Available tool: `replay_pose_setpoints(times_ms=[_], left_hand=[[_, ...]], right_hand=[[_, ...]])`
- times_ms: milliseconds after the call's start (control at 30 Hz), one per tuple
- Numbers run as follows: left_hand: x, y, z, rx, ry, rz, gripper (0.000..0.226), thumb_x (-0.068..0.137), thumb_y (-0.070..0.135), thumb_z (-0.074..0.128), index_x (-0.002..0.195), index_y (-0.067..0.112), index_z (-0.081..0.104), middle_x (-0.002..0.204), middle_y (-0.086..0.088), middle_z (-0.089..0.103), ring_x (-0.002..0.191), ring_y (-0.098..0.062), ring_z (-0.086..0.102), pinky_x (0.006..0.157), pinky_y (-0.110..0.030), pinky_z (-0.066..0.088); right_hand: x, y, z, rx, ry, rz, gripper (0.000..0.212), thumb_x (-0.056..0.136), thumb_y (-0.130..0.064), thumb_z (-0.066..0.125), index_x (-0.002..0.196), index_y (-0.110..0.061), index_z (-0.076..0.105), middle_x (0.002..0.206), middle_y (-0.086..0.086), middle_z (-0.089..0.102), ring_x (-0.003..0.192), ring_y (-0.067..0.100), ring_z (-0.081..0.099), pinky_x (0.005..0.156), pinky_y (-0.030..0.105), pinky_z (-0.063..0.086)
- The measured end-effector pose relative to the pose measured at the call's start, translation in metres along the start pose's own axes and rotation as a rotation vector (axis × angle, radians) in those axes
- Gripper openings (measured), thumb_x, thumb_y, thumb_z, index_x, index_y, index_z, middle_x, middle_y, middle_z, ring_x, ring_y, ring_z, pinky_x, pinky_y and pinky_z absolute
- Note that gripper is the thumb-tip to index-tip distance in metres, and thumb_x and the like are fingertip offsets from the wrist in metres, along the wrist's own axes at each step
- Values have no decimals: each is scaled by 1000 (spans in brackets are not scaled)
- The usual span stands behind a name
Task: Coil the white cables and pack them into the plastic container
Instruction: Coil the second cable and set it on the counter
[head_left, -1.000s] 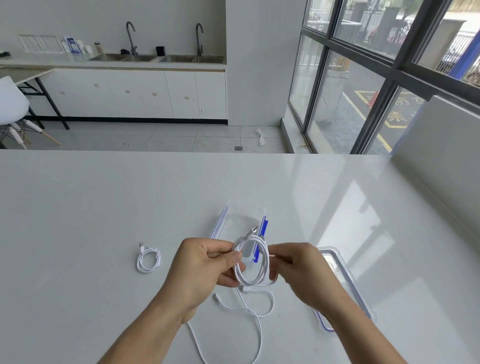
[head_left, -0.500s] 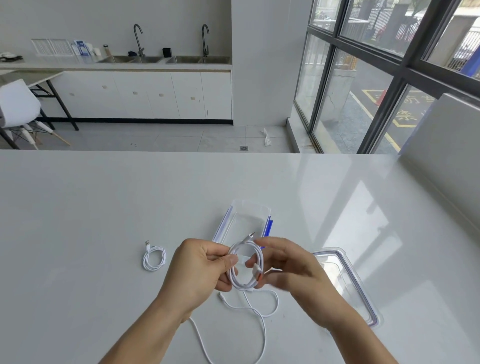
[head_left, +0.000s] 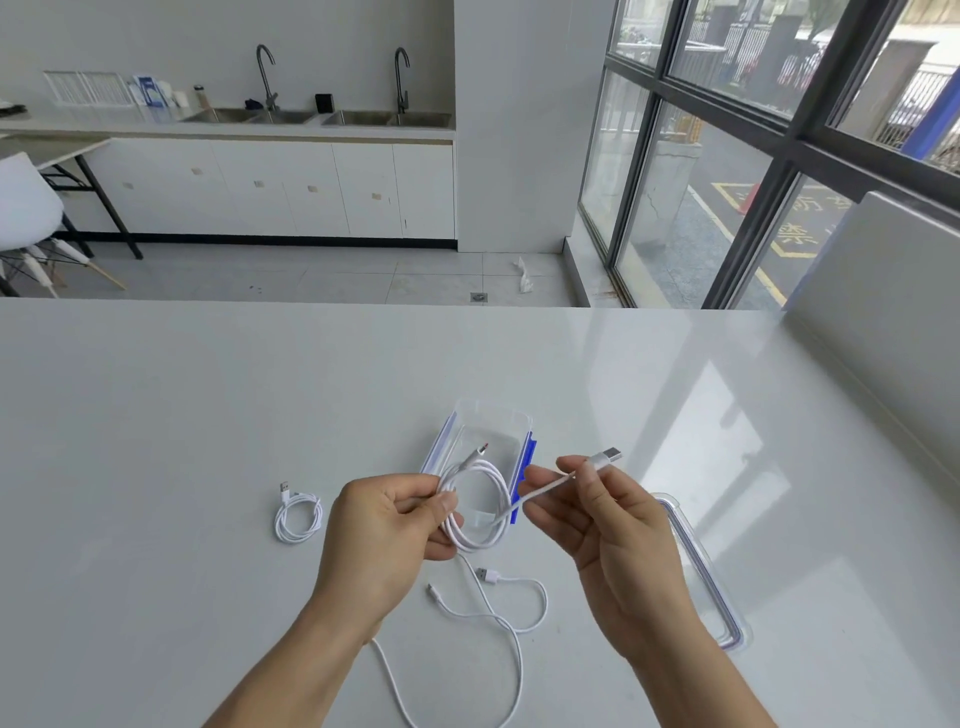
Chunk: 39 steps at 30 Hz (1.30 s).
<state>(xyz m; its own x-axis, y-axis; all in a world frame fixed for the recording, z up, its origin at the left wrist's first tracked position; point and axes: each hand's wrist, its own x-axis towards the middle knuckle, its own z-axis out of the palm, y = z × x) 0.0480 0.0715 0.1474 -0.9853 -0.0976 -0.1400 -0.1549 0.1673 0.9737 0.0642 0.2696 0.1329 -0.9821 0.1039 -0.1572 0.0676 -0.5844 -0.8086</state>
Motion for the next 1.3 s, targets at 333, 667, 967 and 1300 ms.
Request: replay_pose_setpoints(times_ms=[333, 667, 967, 1300], left_hand=[[-8, -1, 9, -31, -102, 84, 28, 90, 3, 69, 80, 26, 81, 71, -7, 79, 62, -26, 76, 60, -30, 63], [-7, 5, 12, -35, -185, 70, 25, 90, 2, 69, 83, 21, 83, 76, -9, 80, 70, -31, 78, 60, -34, 63], [0, -1, 18, 152, -103, 20, 12, 87, 16, 76, 78, 23, 82, 65, -8, 77, 55, -30, 73, 57, -38, 64], [-1, -4, 23, 229, -90, -4, 17, 89, 10, 72, 74, 16, 79, 62, -4, 76, 52, -25, 73, 57, -37, 64]], right_hand=[[14, -6, -6, -690, -137, -39, 10, 94, -8, 69, 98, -16, 73, 70, 15, 76, 58, 19, 66, 59, 25, 55], [21, -10, -10, -364, -530, 161, 12, 85, -4, 72, 98, -4, 75, 88, 14, 79, 76, 25, 71, 72, 30, 56], [11, 13, -9, 50, -375, 210, 31, 92, -10, 57, 123, -9, 61, 92, 24, 71, 78, 31, 67, 72, 38, 55], [0, 31, -3, -890, -15, -453, 23, 92, -26, 69, 112, -36, 63, 86, -8, 74, 79, 11, 73, 67, 19, 54]])
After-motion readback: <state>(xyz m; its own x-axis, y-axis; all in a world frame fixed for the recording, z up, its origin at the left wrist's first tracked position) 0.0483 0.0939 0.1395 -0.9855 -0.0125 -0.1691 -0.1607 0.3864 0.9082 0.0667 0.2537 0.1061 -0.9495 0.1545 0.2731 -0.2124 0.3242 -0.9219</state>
